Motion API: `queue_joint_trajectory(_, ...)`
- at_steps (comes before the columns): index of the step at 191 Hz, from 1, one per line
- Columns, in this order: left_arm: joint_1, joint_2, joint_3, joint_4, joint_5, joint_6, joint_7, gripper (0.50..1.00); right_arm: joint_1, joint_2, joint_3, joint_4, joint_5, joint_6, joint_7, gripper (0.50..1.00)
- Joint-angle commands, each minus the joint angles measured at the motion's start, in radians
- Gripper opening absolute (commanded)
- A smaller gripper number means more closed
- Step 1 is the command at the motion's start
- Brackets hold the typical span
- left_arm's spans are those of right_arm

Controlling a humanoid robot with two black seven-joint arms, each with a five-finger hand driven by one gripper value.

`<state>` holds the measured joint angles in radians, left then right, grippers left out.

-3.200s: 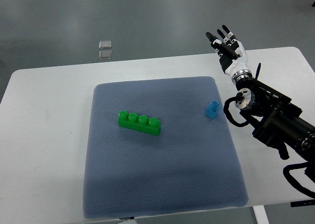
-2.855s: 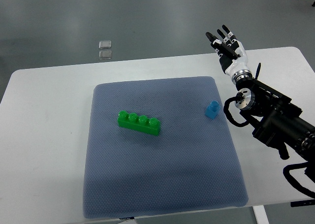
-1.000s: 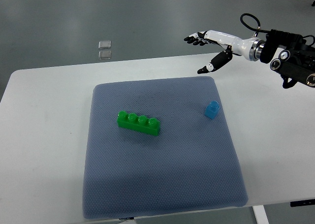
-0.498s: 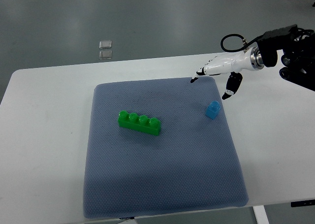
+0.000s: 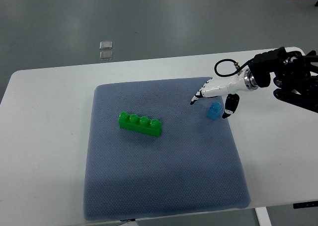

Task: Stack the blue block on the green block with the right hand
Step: 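Swing the right hand over toward the small blue block, then lower the right hand and close fingers around the blue block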

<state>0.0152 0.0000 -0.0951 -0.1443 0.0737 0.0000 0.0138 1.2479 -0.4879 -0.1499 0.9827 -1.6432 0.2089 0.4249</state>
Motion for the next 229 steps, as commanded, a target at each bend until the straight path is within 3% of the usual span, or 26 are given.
queue_joint_trajectory(1,0.0,0.0,0.0,0.0,0.0,0.0,0.0,1.0,-0.012,0.002,0.0,-0.024,-0.017,-0.017,-0.005,0.907)
queue_joint_trajectory(109,0.0,0.0,0.0,0.0,0.0,0.0,0.0,1.0,-0.058,0.02,0.0,-0.078,-0.024,-0.08,-0.005,0.895)
queue_joint_trajectory(177,0.0,0.0,0.0,0.0,0.0,0.0,0.0,1.0,-0.059,0.02,0.0,-0.078,-0.024,-0.082,-0.005,0.768)
queue_joint_trajectory(229,0.0,0.0,0.0,0.0,0.0,0.0,0.0,1.0,-0.058,0.02,0.0,-0.078,-0.024,-0.082,-0.005,0.731)
